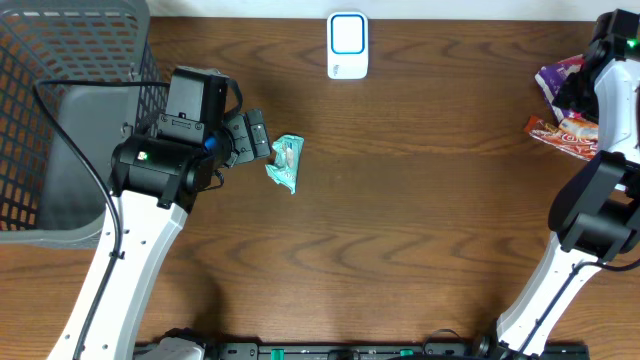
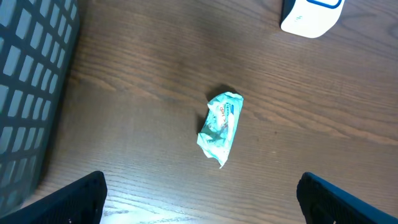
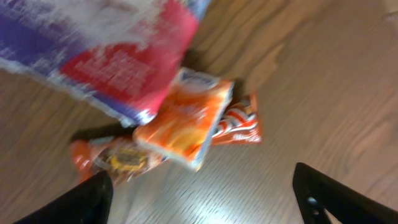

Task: Scan the item barcode
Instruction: 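Carry the Kleenex pack right and drop it by the other items, then reach the right gripper to the green wipes pack and grasp it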

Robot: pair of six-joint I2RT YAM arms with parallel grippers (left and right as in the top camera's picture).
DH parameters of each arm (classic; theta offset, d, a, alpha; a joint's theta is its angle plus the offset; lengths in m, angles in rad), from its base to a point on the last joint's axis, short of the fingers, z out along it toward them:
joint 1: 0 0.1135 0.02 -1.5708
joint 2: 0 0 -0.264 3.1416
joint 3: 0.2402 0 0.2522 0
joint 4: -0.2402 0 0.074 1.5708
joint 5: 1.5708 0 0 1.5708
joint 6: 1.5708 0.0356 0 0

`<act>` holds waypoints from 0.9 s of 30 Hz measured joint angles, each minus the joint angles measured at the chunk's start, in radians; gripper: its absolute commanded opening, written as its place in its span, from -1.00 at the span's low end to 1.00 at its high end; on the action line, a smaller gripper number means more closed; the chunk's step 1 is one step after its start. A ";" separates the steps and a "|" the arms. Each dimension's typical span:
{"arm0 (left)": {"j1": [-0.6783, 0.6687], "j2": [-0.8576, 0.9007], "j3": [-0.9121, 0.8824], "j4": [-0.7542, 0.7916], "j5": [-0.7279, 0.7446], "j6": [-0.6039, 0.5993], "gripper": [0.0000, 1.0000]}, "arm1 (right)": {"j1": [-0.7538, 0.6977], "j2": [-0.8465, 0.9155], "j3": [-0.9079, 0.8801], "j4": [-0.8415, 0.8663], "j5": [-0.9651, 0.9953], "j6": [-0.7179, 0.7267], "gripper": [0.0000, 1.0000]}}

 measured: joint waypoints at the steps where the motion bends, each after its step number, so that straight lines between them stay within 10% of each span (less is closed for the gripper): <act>1: 0.000 0.000 0.000 0.000 0.000 0.000 0.96 | 0.004 -0.005 -0.001 -0.005 -0.015 0.000 0.96; 14: 0.000 0.000 0.000 0.000 0.000 0.000 0.96 | 0.191 -0.269 -0.004 -0.100 -0.899 -0.071 0.98; 27: 0.000 0.000 0.000 0.000 0.000 0.000 0.96 | 0.703 -0.041 -0.004 -0.012 -0.960 -0.025 0.89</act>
